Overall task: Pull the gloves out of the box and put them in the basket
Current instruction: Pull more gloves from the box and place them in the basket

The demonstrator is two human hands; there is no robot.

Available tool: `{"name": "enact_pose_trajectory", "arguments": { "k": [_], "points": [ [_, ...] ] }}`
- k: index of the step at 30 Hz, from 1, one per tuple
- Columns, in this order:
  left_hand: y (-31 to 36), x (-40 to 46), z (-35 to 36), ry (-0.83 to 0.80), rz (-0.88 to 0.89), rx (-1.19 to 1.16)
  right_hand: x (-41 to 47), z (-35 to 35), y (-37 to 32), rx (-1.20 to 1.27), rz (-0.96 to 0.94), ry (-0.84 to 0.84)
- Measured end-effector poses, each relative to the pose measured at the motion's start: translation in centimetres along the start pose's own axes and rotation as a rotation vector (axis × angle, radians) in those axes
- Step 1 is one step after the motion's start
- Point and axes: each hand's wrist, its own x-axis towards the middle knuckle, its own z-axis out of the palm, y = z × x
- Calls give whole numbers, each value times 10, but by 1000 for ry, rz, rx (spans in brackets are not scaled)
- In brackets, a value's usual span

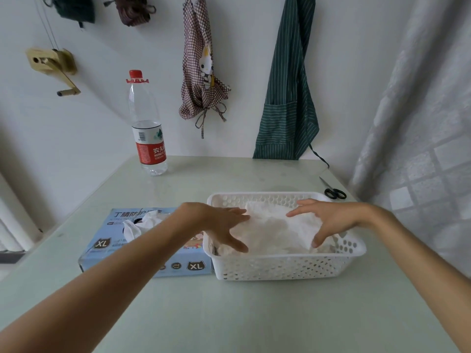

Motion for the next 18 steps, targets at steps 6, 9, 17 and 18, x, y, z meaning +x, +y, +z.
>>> {"name": "enact_pose_trajectory", "arguments": {
  "k": [6, 9, 17, 18],
  "points": [
    [-53, -60, 15, 458, 57, -490, 11, 11, -39, 242, -155, 263],
    [-91, -84, 39, 625, -101, -574, 31, 34, -91, 336, -273, 442],
    [-153, -114, 71, 529, -184, -680, 64, 81, -213, 207, -443, 762],
    [-157, -113, 73, 562, -174, -686, 68, 86, -226, 210, -471, 732]
  ]
}}
